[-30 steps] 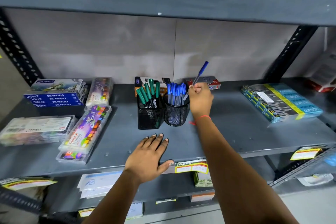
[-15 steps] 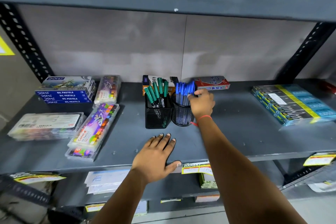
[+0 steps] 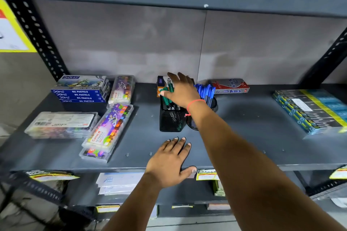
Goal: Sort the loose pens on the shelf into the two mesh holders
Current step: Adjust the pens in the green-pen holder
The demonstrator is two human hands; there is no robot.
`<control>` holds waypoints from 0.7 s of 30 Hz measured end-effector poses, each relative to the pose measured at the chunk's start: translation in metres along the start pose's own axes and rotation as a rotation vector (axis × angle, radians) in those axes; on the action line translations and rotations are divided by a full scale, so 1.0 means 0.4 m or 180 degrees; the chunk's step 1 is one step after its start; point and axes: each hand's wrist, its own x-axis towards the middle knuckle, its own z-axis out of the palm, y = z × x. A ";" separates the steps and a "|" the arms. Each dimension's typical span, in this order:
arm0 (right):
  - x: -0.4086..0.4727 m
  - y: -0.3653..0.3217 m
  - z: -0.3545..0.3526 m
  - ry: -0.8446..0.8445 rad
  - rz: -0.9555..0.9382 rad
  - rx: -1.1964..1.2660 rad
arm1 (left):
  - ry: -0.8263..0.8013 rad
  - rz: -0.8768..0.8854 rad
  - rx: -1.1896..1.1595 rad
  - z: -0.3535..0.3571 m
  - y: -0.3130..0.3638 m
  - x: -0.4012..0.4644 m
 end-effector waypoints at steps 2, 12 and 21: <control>0.009 -0.003 0.006 -0.0095 -0.0035 -0.0129 | 0.0018 0.0005 0.0010 0.004 -0.001 0.001; -0.001 -0.045 0.043 0.0268 -0.0335 -0.0234 | -0.0014 0.0040 -0.0009 -0.007 0.002 0.000; 0.017 -0.024 0.046 0.0599 -0.0040 0.0776 | 0.0006 0.0020 -0.0007 0.007 -0.001 0.003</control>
